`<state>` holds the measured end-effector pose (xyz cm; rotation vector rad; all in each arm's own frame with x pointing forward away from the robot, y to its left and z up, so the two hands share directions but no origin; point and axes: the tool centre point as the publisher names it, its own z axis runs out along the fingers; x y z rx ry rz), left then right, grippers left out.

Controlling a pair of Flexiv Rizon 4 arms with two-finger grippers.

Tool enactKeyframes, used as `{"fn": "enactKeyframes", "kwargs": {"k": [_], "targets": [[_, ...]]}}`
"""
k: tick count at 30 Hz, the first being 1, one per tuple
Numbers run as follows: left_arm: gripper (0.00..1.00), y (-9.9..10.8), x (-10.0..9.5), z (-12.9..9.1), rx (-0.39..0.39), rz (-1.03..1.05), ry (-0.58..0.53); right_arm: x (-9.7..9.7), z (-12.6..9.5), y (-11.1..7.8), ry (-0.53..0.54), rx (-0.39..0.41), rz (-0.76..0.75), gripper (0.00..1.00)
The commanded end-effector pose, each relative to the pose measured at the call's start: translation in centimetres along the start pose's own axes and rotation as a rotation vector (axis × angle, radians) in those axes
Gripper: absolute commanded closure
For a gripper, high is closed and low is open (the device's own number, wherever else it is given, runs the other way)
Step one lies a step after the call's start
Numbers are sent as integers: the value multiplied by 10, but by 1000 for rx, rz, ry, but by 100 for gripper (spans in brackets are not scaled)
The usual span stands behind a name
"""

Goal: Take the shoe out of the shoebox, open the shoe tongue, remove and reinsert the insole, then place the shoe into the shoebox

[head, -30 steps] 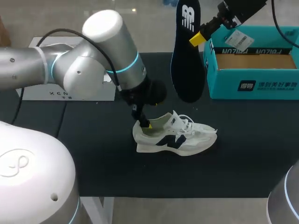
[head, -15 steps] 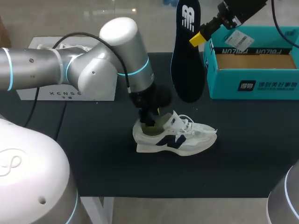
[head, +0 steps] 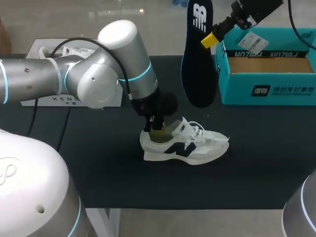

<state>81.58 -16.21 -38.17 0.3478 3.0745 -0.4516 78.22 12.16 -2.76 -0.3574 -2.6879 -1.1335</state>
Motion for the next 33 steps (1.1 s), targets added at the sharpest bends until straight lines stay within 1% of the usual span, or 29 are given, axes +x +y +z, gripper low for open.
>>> {"fn": "enactKeyframes", "kwargs": {"k": [1,10,28,30,33], "targets": [[100,-1,1,4,1,7,8,14,-10,0,-30,6,6,100],[100,-5,4,8,2,22,17,28,-18,6,-37,22,18,100],[100,-14,8,13,23,45,29,28,-19,6,-37,20,32,100],[100,-15,6,11,29,56,26,28,-19,6,-37,20,32,100],[100,-17,3,-1,41,94,29,28,-19,6,-37,20,32,100]]}}
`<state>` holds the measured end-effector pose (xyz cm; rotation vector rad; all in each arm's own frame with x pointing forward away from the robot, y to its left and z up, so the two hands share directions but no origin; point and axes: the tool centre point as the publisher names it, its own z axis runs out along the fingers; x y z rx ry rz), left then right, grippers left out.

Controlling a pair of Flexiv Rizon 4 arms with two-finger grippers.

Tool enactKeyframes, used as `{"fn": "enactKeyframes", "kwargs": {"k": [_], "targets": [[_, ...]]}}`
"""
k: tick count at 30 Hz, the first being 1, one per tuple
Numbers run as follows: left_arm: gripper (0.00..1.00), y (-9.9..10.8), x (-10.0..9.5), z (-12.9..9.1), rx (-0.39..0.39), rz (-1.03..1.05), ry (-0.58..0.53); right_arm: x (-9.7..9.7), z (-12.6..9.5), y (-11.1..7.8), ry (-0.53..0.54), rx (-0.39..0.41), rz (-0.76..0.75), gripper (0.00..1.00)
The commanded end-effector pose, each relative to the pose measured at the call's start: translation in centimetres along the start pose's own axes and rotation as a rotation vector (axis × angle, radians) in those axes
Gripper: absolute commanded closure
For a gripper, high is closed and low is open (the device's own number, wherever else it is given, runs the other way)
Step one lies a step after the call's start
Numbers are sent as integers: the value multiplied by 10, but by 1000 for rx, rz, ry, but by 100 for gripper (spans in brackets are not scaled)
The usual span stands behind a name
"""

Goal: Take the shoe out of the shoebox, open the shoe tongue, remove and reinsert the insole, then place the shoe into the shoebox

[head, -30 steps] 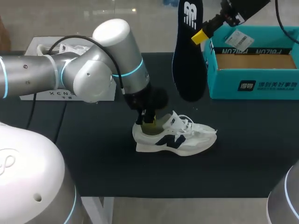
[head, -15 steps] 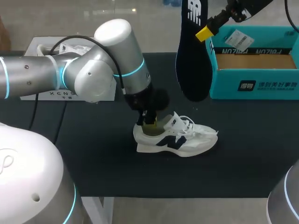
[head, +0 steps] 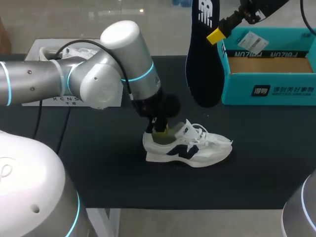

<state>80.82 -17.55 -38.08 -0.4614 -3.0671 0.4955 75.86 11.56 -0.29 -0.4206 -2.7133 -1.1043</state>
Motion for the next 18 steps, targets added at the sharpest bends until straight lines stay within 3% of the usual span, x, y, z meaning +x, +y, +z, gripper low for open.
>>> {"fn": "enactKeyframes", "kwargs": {"k": [1,12,18], "targets": [[100,-3,-4,-9,13,39,3,-1,0,1,1,3,1,100],[100,-19,-20,-57,69,307,83,-1,0,1,1,3,1,100],[100,-25,-33,-66,74,495,131,-1,0,1,1,3,1,100]]}}
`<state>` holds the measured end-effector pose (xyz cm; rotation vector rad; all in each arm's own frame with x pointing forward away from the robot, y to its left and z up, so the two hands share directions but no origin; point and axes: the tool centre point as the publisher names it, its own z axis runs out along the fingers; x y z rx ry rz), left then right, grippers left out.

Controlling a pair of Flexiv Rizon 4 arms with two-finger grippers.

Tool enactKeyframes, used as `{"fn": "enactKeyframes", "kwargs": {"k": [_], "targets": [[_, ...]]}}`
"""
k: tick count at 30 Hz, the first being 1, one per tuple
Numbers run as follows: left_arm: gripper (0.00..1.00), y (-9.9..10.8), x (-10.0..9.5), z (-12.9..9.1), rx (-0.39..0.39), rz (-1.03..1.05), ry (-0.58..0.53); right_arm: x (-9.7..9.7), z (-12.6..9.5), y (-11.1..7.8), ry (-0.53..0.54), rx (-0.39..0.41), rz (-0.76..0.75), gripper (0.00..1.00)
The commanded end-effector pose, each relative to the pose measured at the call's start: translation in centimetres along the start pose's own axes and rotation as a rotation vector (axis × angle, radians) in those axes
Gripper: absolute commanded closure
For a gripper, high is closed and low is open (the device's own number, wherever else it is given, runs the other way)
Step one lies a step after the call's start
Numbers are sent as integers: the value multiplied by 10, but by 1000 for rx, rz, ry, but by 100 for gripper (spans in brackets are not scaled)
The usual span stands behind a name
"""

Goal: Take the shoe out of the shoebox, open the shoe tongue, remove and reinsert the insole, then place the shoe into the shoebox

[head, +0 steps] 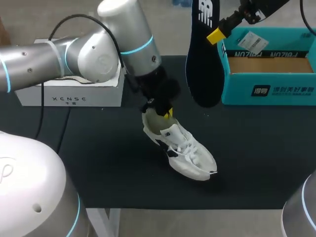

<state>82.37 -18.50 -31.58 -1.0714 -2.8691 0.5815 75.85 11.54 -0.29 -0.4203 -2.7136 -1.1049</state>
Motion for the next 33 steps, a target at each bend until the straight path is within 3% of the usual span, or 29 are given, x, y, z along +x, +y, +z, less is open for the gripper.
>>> {"fn": "enactKeyframes", "kwargs": {"k": [1,7,23,33], "targets": [[100,4,-13,-8,4,112,64,-1,0,1,1,3,1,100],[100,-1,-16,-6,36,300,112,5,-2,2,9,-5,3,100],[100,-41,-14,9,41,494,164,47,-13,4,24,-9,31,100],[100,-59,-12,26,17,584,195,52,-13,-1,19,-13,42,100]]}}
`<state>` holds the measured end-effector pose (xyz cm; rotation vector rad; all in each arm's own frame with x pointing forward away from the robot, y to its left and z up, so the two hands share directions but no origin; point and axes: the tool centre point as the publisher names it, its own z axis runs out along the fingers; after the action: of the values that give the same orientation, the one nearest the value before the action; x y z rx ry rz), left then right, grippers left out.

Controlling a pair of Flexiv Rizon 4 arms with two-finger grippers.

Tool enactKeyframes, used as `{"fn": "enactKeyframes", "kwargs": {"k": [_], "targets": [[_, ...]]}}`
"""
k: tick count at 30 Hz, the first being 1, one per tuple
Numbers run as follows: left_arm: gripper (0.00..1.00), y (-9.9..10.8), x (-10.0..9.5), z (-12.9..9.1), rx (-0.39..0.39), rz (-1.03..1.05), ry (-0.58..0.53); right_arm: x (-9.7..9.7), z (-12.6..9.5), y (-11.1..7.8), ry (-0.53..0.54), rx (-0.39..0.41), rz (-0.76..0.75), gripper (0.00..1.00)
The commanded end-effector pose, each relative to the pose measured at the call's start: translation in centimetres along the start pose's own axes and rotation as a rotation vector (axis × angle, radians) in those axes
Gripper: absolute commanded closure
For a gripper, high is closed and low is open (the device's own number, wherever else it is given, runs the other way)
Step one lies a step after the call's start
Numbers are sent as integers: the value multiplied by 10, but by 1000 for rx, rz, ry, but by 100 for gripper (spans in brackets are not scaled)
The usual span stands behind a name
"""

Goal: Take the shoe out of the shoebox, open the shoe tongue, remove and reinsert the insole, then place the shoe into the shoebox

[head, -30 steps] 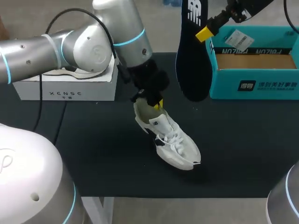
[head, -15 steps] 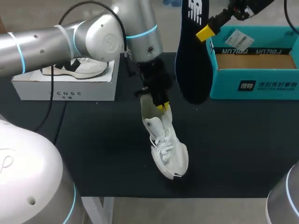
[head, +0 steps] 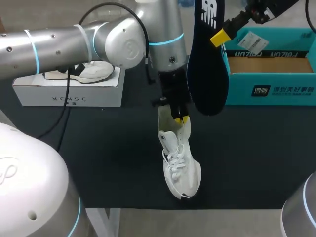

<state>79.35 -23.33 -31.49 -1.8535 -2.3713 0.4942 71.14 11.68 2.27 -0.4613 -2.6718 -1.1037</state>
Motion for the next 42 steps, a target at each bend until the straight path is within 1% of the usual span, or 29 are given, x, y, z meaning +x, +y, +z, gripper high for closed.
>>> {"fn": "enactKeyframes", "kwargs": {"k": [1,6,16,18,19,20,21,22,23,24,25,29,31,34,35,38,40,41,42], "targets": [[100,-4,-9,7,-7,14,24,0,2,-4,1,-5,1,100],[100,-6,-14,16,-25,27,38,0,2,-4,-1,-1,7,100],[100,0,-21,29,-62,25,29,0,2,-4,-1,-1,7,100],[100,2,-22,32,-90,30,7,0,2,-4,-1,-1,7,100],[100,3,-23,34,-101,33,-23,0,2,-4,-1,-1,7,100],[100,4,-24,34,-94,31,-33,0,2,-4,-1,-1,7,100],[100,6,-24,35,-102,45,-54,0,2,-4,-1,-1,7,100],[96,7,-25,37,-115,57,-79,0,2,-4,-1,-1,7,100],[60,9,-25,37,-116,50,-88,0,2,-4,-1,-1,7,100],[38,10,-25,38,-122,53,-96,0,2,-4,-1,-1,7,100],[0,11,-25,38,-137,64,-116,0,2,-4,-1,-1,7,100],[0,16,-27,37,-137,72,-204,0,2,-4,-1,-1,7,100],[0,16,-29,33,-118,32,-256,0,2,-4,-1,-1,7,100],[0,17,-35,16,-57,-32,-405,0,2,-4,-1,-1,7,100],[0,17,-36,12,-53,-39,-447,0,2,-4,-1,-1,7,100],[0,20,-38,-9,30,-147,-659,0,2,-4,-1,-1,7,100],[0,25,-37,-17,64,-215,-789,0,2,-4,-1,-1,7,100],[0,27,-35,-21,105,-251,-828,0,2,-4,-1,-1,7,100],[0,29,-32,-24,111,-277,-893,0,2,-4,-1,-1,7,100]]}}
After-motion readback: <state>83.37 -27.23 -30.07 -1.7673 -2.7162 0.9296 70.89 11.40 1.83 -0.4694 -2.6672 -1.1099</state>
